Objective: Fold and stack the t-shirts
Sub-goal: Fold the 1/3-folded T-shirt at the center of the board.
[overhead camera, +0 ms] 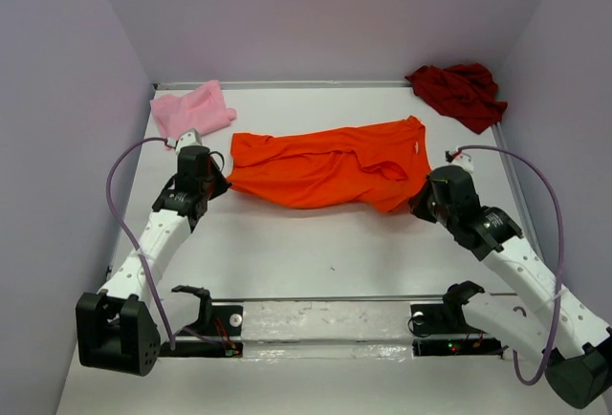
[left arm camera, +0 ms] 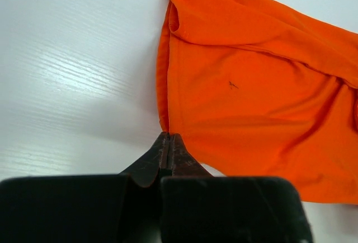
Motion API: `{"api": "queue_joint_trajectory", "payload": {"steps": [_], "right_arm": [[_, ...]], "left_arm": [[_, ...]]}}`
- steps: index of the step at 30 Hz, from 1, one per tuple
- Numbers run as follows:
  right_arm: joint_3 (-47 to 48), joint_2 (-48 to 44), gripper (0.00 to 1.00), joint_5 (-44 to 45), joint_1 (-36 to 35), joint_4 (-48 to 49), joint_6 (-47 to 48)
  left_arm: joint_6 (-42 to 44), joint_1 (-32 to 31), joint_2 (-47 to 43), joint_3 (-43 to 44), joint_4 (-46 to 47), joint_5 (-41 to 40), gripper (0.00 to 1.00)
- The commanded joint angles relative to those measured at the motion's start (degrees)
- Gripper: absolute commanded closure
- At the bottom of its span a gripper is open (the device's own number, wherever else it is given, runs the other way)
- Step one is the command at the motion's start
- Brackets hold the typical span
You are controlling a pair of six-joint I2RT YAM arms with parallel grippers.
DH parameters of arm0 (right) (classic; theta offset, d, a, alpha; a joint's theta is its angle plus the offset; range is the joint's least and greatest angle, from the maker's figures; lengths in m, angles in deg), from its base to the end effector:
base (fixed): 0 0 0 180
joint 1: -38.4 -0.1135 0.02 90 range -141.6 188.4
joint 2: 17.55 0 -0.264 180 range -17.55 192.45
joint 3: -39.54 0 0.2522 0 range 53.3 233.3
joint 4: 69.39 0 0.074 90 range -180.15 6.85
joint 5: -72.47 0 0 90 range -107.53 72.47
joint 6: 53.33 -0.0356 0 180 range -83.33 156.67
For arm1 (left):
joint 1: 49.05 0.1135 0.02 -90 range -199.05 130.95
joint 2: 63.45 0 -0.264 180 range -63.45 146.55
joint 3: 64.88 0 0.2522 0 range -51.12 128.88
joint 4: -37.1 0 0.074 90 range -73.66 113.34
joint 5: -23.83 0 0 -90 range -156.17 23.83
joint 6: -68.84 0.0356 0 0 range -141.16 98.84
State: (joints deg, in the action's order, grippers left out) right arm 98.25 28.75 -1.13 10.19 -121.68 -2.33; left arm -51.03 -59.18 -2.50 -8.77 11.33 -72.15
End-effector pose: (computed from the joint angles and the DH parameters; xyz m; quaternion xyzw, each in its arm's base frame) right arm 0.1518 0.0700 0.2892 0.1444 0.8870 0.1244 0.4207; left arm 0.2342 -0.0381 0.2673 -0.1742 0.8502 -0.1266 0.4804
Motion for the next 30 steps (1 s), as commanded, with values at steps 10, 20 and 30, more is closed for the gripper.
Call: {"api": "queue_joint_trajectory", "payload": {"steps": [10, 20, 30], "right_arm": [[8.0, 15.3, 1.00, 15.6, -0.4, 9.2, 3.1], [15.3, 26.2, 1.00, 24.1, 0.3, 12.6, 5.4], [20.0, 33.3, 1.00, 29.6, 2.9, 15.1, 8.9]], "left_arm": [[1.9, 1.6, 1.5, 4.1, 2.3, 1.9, 1.00], [1.7, 2.4, 3.7, 4.8, 3.7, 2.3, 1.00], [1.2, 4.2, 6.9, 5.4, 5.9, 3.5, 1.00]]}}
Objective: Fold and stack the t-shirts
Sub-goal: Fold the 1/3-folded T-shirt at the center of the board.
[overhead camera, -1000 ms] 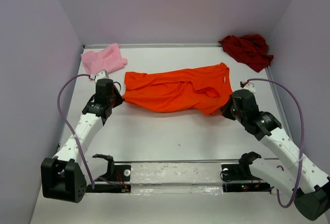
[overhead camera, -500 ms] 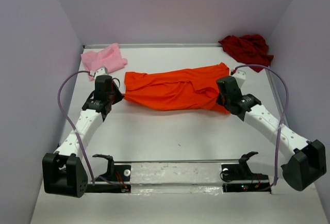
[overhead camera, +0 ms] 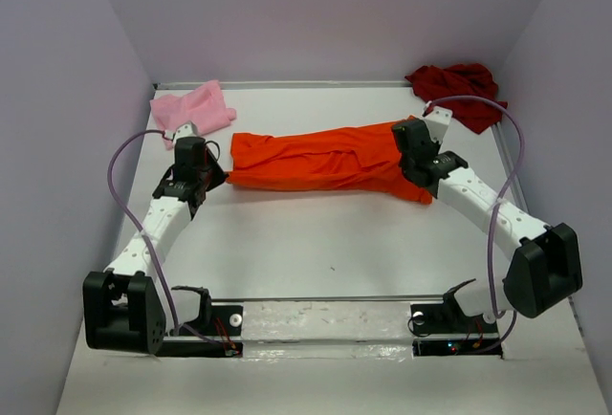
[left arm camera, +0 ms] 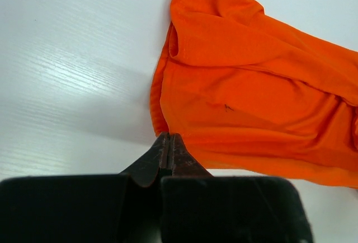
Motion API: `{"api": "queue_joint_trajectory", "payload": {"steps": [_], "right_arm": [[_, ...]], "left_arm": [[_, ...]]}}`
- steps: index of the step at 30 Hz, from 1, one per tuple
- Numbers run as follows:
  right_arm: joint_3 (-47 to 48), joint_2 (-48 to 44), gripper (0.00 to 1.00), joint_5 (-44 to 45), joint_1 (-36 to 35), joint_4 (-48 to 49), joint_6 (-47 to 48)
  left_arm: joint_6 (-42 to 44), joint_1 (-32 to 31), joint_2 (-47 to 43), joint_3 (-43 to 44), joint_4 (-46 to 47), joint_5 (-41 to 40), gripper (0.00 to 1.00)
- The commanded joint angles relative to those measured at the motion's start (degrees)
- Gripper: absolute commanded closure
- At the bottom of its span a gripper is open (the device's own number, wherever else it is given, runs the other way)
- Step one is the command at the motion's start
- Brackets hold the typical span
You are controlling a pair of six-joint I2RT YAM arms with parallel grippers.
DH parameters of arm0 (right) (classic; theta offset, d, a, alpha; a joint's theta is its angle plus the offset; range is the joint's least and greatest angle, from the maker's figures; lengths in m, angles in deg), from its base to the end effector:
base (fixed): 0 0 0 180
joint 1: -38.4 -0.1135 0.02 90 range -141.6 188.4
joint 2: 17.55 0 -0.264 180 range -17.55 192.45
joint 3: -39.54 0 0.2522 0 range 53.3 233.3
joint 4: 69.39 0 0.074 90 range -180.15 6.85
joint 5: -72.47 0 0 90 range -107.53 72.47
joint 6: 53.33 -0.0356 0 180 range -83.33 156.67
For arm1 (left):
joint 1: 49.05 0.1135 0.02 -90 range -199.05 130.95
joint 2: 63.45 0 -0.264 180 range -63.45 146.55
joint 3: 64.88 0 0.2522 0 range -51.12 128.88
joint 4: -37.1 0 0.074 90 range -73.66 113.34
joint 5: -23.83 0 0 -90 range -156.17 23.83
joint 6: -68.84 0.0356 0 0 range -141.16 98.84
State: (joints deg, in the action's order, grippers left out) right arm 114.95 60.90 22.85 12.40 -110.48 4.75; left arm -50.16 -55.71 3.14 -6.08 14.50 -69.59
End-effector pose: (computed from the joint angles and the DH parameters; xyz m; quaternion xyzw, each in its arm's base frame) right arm 0.2722 0.1071 0.2884 0.1789 0.8563 -0.1010 0.4739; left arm 0.2580 -0.0280 0.2662 -0.1826 0.8480 -0.1275 0.4809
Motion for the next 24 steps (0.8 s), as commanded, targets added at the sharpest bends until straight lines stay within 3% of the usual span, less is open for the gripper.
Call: {"api": "queue_joint_trajectory", "payload": {"steps": [1, 12, 24], "right_arm": [[3.6, 1.7, 1.00, 6.5, 1.3, 4.0, 2.0], [9.5, 12.4, 1.00, 8.8, 3.3, 6.2, 4.7], [15.8, 22.8, 1.00, 6.4, 7.4, 8.7, 7.0]], "left_arm": [[0.2, 0.8, 1.8, 2.7, 3.0, 1.2, 1.00], [-1.9, 1.3, 12.6, 8.1, 6.6, 3.1, 1.00], [0.4, 1.4, 28.0, 24.0, 4.2, 1.6, 1.00]]}}
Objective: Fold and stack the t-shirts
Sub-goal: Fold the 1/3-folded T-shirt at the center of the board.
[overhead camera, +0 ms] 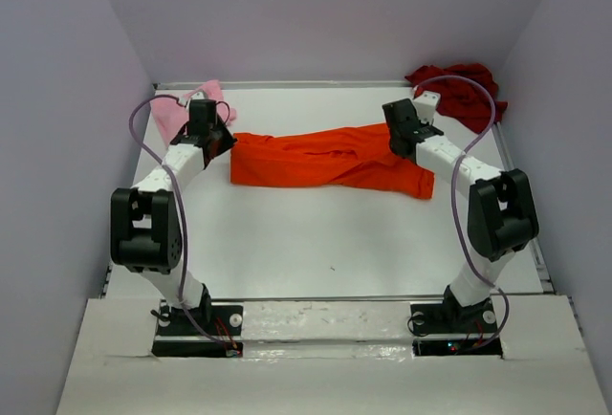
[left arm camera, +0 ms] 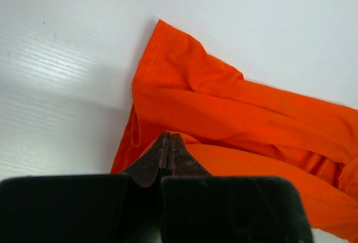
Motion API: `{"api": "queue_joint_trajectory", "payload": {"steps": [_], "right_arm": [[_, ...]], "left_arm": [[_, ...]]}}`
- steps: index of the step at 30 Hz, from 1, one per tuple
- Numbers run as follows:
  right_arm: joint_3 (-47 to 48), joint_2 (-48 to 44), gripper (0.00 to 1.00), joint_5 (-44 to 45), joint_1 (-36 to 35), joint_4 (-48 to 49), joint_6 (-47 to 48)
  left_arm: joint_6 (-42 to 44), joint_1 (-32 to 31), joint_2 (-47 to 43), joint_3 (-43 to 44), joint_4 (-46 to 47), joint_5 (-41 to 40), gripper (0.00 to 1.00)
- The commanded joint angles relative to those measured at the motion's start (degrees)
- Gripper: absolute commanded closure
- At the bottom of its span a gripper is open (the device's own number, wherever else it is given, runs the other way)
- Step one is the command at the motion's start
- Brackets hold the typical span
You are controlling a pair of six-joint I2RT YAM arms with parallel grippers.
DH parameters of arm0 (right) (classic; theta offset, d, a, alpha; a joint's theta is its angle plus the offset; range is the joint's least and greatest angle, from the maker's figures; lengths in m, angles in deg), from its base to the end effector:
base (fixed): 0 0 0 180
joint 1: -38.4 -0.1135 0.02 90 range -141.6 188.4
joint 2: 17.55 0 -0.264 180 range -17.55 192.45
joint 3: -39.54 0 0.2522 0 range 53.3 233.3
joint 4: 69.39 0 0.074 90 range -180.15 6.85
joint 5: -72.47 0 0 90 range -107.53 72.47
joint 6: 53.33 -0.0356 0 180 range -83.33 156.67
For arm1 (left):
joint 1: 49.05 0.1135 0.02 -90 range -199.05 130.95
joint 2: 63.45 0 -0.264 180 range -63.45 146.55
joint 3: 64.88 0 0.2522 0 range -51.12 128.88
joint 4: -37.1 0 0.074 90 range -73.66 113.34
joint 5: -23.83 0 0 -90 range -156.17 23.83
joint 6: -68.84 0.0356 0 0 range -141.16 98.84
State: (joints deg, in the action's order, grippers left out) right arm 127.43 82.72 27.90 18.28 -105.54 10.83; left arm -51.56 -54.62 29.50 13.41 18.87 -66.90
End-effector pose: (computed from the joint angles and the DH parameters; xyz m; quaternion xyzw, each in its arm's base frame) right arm 0.3646 0.1065 0.2450 0.1796 0.8548 -0.2050 0.4417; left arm 0.3679 -0.0354 0.2538 -0.1918 0.8571 -0.1423 0.4564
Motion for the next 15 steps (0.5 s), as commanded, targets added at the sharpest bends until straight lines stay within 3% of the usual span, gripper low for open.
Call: {"api": "queue_joint_trajectory", "payload": {"steps": [1, 10, 11, 14, 15], "right_arm": [[3.9, 1.5, 1.00, 1.2, 2.4, 3.9, 0.8], [10.0, 9.8, 0.99, 0.4, 5.4, 3.9, 2.1], [10.4, 10.2, 0.96, 0.0, 6.0, 3.9, 2.2], [11.1, 9.7, 0.83, -1.7, 6.0, 4.1, 2.7], [11.0, 9.1, 0.77, -2.3, 6.0, 4.5, 3.9]], "left_arm": [[1.9, 0.4, 3.0, 5.8, -0.4, -1.9, 1.00], [2.5, 2.3, 7.8, 6.3, 0.5, -2.5, 1.00], [2.3, 3.1, 7.7, 6.2, 0.4, -2.6, 1.00], [0.8, 4.7, 5.7, 4.4, 2.8, -0.8, 0.74], [0.5, 4.9, 4.7, 3.9, 3.8, -0.8, 0.58]]}}
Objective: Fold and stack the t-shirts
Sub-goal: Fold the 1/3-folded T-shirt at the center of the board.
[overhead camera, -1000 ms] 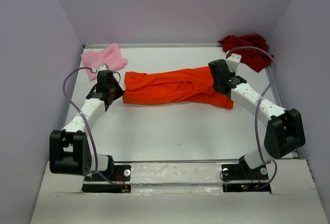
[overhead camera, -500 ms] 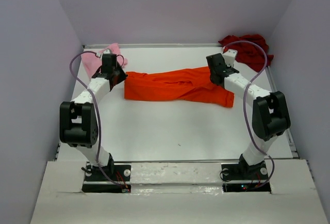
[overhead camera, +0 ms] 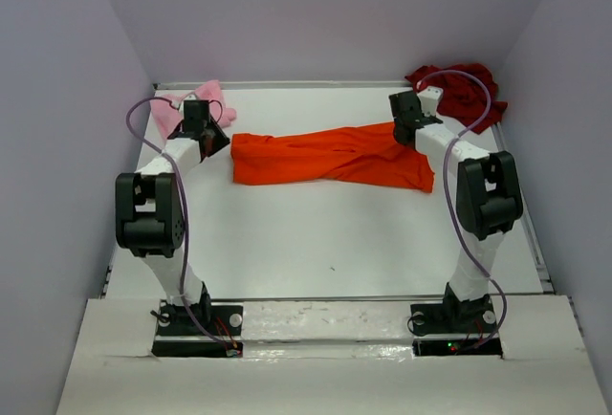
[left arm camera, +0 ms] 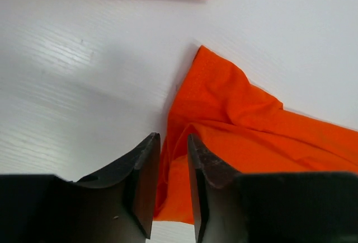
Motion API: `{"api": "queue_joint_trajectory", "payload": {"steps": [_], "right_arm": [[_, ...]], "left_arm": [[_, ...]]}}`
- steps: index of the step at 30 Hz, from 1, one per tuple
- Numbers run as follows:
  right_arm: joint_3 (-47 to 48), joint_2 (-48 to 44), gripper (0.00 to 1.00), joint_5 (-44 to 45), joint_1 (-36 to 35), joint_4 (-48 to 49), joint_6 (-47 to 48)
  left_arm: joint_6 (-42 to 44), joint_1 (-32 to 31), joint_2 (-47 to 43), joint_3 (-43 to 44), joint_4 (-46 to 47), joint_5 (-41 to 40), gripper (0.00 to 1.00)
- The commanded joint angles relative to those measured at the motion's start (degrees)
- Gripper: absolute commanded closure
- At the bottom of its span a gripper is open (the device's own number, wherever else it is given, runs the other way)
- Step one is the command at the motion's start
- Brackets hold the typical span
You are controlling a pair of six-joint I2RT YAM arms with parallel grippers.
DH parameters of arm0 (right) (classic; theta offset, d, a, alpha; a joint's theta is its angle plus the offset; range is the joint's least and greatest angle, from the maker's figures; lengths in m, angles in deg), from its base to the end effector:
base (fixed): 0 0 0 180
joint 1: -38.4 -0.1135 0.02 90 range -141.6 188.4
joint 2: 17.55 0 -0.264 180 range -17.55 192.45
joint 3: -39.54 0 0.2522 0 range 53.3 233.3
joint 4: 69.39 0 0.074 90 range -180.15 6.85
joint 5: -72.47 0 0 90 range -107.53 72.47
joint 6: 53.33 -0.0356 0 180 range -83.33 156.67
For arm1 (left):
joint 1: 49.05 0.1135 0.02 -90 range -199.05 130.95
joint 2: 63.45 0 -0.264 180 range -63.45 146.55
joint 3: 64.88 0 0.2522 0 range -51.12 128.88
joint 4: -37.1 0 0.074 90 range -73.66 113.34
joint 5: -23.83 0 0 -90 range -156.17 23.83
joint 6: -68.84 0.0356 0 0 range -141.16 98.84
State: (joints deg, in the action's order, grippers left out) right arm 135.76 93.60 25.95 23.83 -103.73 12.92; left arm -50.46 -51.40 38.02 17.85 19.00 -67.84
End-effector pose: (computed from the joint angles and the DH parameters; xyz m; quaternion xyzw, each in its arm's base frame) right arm 0.4166 0.0830 0.2191 0.1982 0.8577 -0.2219 0.4193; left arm 0.3987 -0.0153 0.2255 -0.2147 0.8681 -0.1095 0.4340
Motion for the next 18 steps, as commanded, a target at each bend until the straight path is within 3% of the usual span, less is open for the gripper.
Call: {"api": "queue_joint_trajectory", "payload": {"steps": [1, 2, 4, 6, 13, 18], "right_arm": [[1.9, -2.4, 0.70, -2.3, 0.4, 4.1, 2.7], [1.6, -3.5, 0.66, -3.0, 0.4, 4.8, 3.5], [1.0, -4.7, 0.47, -5.4, 0.4, 6.3, 5.1], [-0.4, -6.4, 0.37, -7.2, 0.4, 6.8, 5.2], [-4.0, -11.5, 0.34, -16.1, -0.2, 6.6, 4.5], [-6.1, -10.4, 0.34, -21.2, -1.3, 5.1, 1.7]], "left_arm": [[-0.7, 1.8, -5.7, -1.5, 3.9, 0.2, 0.53], [-0.6, 1.8, -6.4, -1.8, 3.9, -0.1, 0.48], [-0.2, 1.8, -7.9, -1.9, 3.9, -0.3, 0.36], [0.3, 1.8, -9.2, -1.8, 3.9, 1.4, 0.27], [-1.6, 1.4, -16.0, -4.6, 7.3, 8.9, 0.26], [-1.7, -0.2, -17.9, -7.0, 10.0, 9.8, 0.26]]}}
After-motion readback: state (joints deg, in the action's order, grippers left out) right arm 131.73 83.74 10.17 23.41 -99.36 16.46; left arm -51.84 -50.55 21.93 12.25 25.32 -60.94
